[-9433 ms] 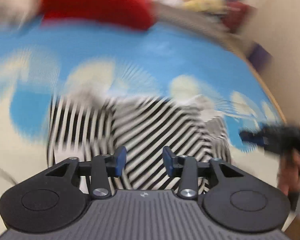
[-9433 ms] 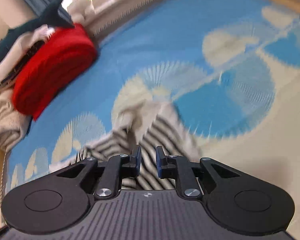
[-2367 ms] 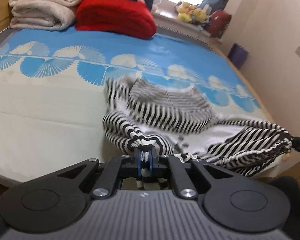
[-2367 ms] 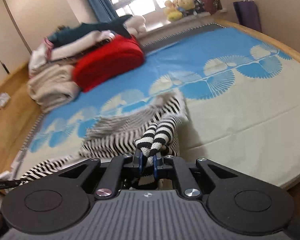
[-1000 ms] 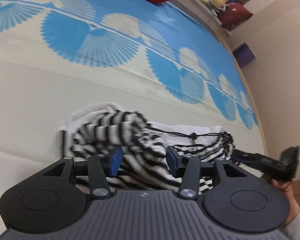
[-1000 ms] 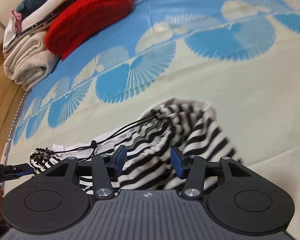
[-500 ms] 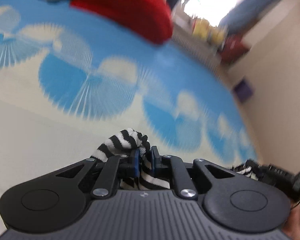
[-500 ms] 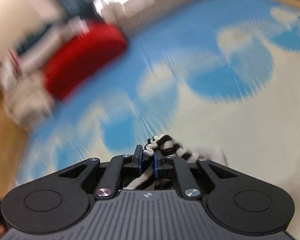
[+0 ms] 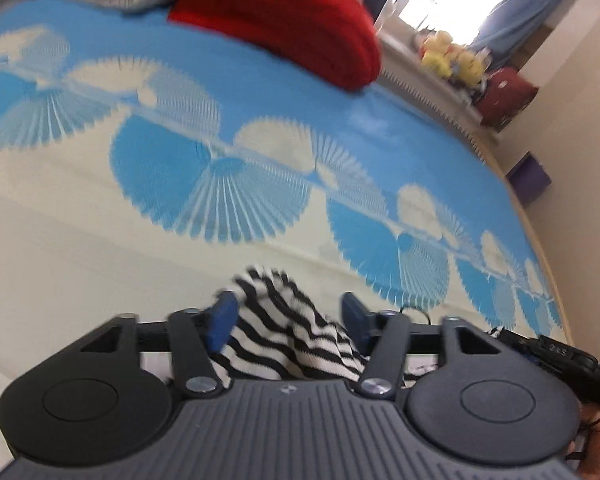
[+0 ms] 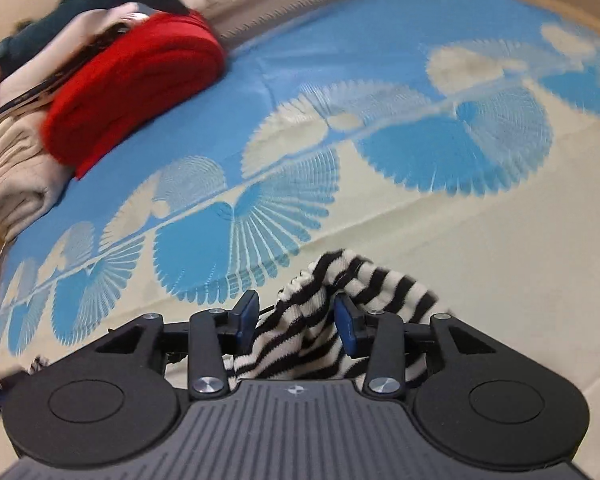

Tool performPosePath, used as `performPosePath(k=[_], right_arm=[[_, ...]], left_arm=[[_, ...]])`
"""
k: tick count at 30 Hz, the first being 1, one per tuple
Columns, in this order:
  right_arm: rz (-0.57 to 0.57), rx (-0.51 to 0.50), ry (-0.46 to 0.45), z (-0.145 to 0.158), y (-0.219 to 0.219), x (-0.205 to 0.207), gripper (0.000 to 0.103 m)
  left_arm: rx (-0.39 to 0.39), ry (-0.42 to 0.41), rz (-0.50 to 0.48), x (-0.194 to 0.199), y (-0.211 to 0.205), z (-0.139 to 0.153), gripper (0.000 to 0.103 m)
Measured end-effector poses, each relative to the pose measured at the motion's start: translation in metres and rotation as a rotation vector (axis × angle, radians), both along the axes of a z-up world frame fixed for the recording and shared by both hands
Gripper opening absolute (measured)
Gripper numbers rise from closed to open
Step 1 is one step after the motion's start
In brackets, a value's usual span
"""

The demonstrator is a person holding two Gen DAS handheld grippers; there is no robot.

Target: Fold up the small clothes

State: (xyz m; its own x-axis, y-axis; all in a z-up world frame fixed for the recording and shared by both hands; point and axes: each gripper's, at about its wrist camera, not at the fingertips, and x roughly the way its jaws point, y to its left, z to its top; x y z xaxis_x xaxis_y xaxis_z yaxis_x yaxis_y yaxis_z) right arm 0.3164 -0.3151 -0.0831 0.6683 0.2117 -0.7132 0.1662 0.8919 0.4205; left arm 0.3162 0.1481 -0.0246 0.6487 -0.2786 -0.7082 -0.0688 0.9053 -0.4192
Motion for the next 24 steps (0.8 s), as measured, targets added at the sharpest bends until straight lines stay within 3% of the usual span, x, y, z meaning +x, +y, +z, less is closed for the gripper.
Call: performPosePath(k=[2,4,7,11,15,16,18,19,20,22,24], right_arm=[[-0.013,-0.06,-0.028,0.006,-0.011,-0.011,0.062],[-0.041,-0.089,-0.003,0.003,-0.026,-0.015,0.067],[-0.047,-0.094,0.102,-0.017,-0.04,-0.012,0.067],[0.03,-0.098,0.24,-0.047,-0.035,-0.004,0.067],[0.08,-0.206,0.201,-0.048,-0.02,0.002,0.064],[0.088,-0.21,0.184,-0.047,-0.017,0.003,0.06],[0.122,-0.202,0.156,-0.046,-0.012,0.004,0.032],[0.136,-0.201,0.142,-0.044,-0.013,0.004,0.013],[0.143,-0.201,0.125,-0.043,-0.013,0.004,0.009],[0.086,-0.215,0.045,-0.029,-0.018,0.002,0.007],[-0.052,-0.209,-0.067,-0.009,-0.032,-0.007,0.006]], left_arm=[[0.051,0.002,0.008,-0.004,0.005,0.003,0.078],[0.112,0.069,-0.001,-0.001,0.007,-0.006,0.078],[0.189,0.203,-0.035,0.007,0.005,-0.03,0.078],[0.232,0.227,-0.075,0.012,-0.003,-0.044,0.078],[0.253,0.212,-0.077,0.02,-0.014,-0.049,0.075],[0.251,0.206,-0.076,0.021,-0.015,-0.05,0.072],[0.239,0.192,-0.083,0.025,-0.017,-0.051,0.047],[0.235,0.181,-0.091,0.026,-0.018,-0.052,0.036],[0.237,0.171,-0.103,0.028,-0.019,-0.051,0.005],[0.269,0.118,-0.101,0.026,-0.02,-0.043,0.002],[0.282,0.024,-0.057,0.021,-0.015,-0.027,0.002]])
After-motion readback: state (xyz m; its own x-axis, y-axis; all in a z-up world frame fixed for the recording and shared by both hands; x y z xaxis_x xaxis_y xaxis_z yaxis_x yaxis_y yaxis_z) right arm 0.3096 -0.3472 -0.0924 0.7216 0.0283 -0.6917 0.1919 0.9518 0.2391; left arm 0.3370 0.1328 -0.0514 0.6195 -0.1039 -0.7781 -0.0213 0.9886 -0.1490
